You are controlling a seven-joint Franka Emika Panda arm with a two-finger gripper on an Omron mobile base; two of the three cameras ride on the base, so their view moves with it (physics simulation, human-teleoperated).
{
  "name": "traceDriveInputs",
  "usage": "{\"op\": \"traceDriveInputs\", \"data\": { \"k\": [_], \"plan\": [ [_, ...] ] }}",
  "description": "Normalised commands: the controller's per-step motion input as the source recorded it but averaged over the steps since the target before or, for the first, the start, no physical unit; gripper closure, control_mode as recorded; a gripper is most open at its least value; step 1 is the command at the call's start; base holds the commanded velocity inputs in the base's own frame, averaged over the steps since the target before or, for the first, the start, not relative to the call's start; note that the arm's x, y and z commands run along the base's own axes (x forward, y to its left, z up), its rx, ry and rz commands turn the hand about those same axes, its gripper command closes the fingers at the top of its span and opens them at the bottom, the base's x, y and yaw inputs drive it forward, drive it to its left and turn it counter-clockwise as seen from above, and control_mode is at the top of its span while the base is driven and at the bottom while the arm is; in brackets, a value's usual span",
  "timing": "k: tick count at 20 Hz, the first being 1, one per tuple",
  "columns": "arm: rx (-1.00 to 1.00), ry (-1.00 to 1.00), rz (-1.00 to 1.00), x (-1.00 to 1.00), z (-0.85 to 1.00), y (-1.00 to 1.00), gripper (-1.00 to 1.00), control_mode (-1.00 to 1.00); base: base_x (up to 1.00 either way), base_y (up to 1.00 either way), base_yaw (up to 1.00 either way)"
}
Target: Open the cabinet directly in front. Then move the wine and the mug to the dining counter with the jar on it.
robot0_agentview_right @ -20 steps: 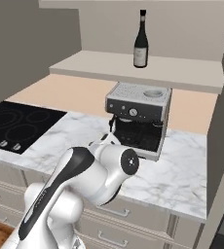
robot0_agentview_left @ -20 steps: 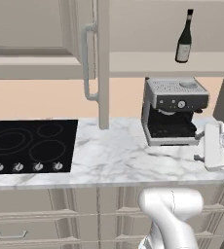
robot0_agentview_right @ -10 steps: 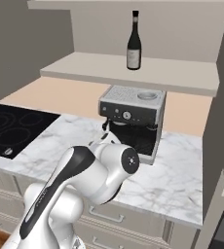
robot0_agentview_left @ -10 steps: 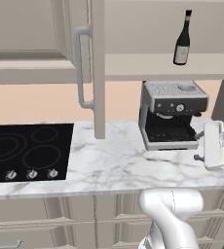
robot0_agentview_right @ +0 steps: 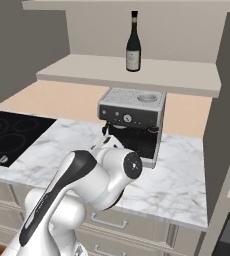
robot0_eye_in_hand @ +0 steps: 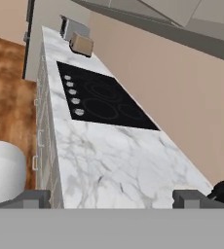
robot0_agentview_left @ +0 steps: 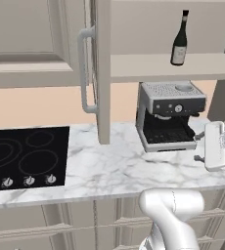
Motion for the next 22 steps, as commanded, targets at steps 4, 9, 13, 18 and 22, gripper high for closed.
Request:
{"op": "traceDriveInputs", "data": {
  "k": [4,9,13,18,22],
  "plan": [
    [0.00,0.00,0.00,0.00,0.00,0.00,-1.00,1.00,0.51,0.00,-0.03],
    [0.00,0.00,0.00,0.00,0.00,0.00,-1.00,1.00,0.31,0.00,0.00],
    [0.00,0.00,0.00,0.00,0.00,0.00,-1.00,1.00,0.18,0.00,0.00],
    [0.00,0.00,0.00,0.00,0.00,0.00,-1.00,1.00,0.04,0.00,0.00],
    [0.00,0.00,0.00,0.00,0.00,0.00,-1.00,1.00,0.00,0.00,0.01]
  ]
}}
